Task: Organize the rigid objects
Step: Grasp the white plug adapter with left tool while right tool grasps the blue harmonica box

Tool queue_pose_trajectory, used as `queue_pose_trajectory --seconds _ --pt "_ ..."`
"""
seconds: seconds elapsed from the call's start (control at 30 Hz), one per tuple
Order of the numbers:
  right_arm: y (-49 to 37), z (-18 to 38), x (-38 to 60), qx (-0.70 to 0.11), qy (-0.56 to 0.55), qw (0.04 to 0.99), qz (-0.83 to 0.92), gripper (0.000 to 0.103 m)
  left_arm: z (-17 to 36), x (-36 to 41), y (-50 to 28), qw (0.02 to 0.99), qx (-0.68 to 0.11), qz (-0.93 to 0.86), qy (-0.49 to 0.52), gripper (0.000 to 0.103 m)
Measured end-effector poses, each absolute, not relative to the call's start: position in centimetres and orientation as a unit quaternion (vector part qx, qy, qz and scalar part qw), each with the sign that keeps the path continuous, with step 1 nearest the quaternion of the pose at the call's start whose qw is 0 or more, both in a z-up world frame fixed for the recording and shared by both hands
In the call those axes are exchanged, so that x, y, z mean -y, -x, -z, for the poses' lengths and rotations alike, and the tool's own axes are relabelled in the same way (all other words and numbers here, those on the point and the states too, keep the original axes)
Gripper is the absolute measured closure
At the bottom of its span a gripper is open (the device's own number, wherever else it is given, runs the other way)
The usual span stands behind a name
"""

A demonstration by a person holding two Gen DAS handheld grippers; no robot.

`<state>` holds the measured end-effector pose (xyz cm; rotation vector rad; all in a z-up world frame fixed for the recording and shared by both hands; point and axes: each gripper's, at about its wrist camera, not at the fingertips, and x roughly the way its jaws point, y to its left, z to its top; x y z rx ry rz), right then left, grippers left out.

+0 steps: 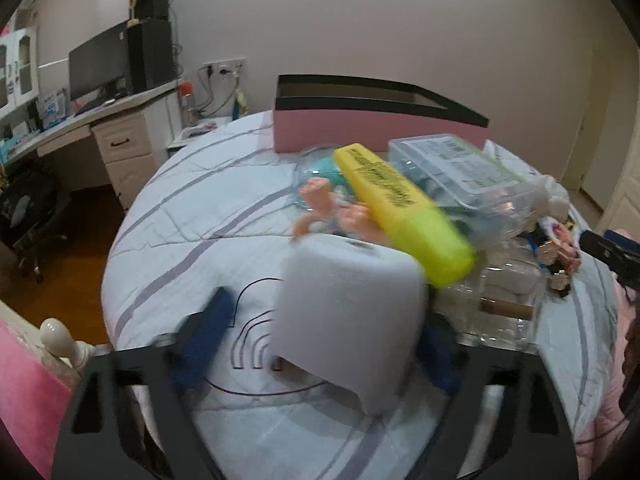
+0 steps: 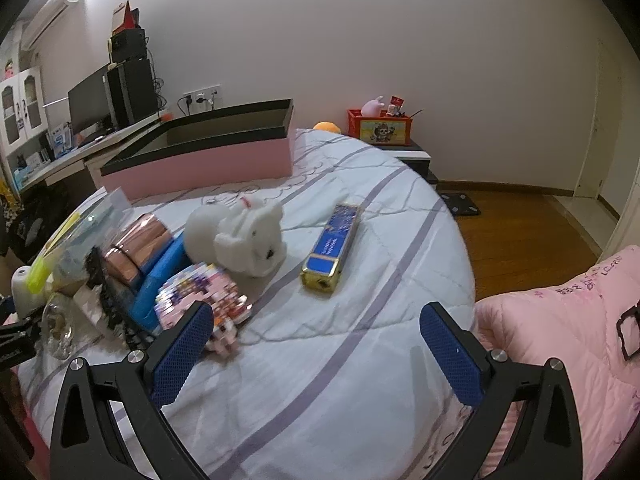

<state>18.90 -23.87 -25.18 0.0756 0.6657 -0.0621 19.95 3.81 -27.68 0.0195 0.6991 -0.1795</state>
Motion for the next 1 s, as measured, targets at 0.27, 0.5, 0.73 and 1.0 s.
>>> queue_pose_trajectory --seconds 0.27,0.5,0.73,1.0 --pt "-20.1 24.7 25.6 -0.325 -0.050 0.943 0.043 0.000 26.7 -3.5 -20.1 0.934 -0.342 0.105 -0.010 0.044" --pt "-23.3 25.0 26.9 -0.351 -0.060 0.933 0.053 0.000 24.6 -4.1 -19.1 0.941 -0.319 0.117 -0.004 0.045" --pt "-25.9 26.4 27.2 -0.383 -0.046 0.921 0.050 0.030 23.9 -4.2 -19.7 0.942 -0.313 0.124 -0.002 0.062" --pt "-26.4 26.3 26.3 -0.383 -0.012 0.923 0.042 0.044 25.2 -5.4 -21.5 0.933 -0.335 0.123 0.042 0.047"
